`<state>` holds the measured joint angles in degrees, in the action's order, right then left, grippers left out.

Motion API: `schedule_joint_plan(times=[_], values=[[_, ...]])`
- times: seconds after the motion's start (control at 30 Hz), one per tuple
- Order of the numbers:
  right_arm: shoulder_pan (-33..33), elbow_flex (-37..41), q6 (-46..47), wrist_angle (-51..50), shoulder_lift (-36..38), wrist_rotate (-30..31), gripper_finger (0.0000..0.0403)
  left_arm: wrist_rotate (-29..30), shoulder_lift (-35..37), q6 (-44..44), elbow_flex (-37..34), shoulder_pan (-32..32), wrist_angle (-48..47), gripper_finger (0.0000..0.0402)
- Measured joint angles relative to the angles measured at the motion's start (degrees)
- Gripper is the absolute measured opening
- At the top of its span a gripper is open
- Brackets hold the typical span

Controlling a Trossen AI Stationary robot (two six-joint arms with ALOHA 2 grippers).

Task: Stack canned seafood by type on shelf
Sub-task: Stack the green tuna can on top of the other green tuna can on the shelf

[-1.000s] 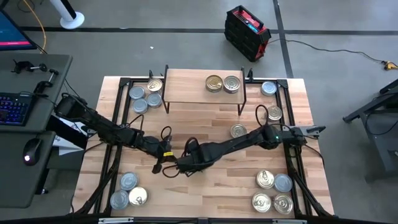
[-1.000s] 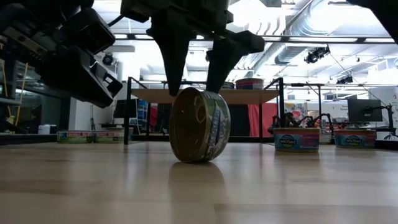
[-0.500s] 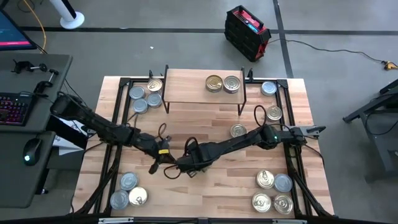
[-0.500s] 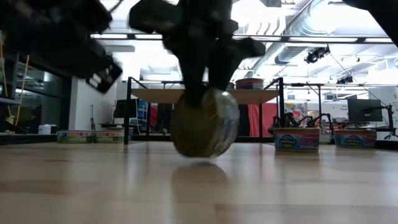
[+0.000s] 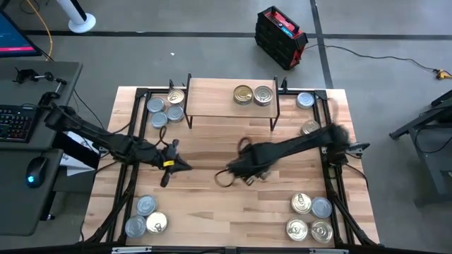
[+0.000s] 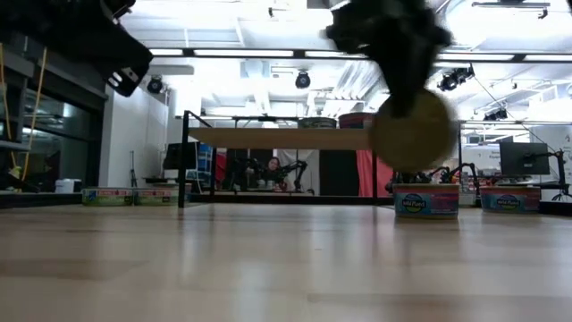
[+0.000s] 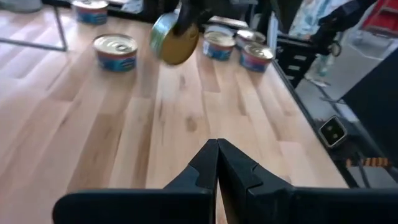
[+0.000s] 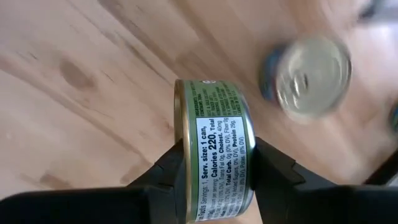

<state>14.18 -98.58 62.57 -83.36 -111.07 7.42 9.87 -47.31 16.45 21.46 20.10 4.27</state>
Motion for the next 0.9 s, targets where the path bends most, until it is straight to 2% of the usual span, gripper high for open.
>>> schedule_joint_plan(times=[0.13,0.2,0.3,0.37,0.47,0.57,0.63,0.7,0.8,0.9], values=[[-0.20,18.35,13.84,16.92,16.79,3.10,0.0109,3.78,0.72,0.01,0.02,1.35,0.28,0.0000],[-0.22,26.37,19.80,29.33,24.21,7.53,0.0109,5.34,0.29,-0.01,0.04,1.53,1.67,0.0000],[-0.48,37.06,24.04,52.54,32.18,18.19,0.0109,7.58,-0.24,-0.01,0.00,1.47,3.45,0.0000],[-1.72,42.87,24.16,68.47,34.57,26.56,0.0109,9.69,-0.89,-0.04,0.04,0.93,6.39,0.0000],[-4.86,49.14,23.09,89.00,34.44,39.78,0.0109,12.11,-2.66,-0.09,0.02,-0.51,13.22,0.0000],[-8.98,51.68,20.29,104.49,32.40,47.38,0.0109,14.12,-4.81,0.45,0.04,-2.28,20.56,0.0000],[-11.72,51.65,17.99,109.61,30.71,48.33,0.0109,15.63,-6.55,1.62,0.71,-3.40,24.22,0.0000],[-14.07,50.50,16.72,111.48,29.16,46.46,0.0109,17.27,-8.00,3.06,1.90,-4.13,24.89,0.0000],[-16.49,48.25,16.48,111.47,27.45,44.19,0.0109,18.17,-9.87,3.32,4.29,-4.76,25.11,0.0000],[-17.86,47.12,19.00,108.40,26.26,44.44,0.0109,18.23,-11.46,0.41,6.72,-5.09,25.23,0.0000]])
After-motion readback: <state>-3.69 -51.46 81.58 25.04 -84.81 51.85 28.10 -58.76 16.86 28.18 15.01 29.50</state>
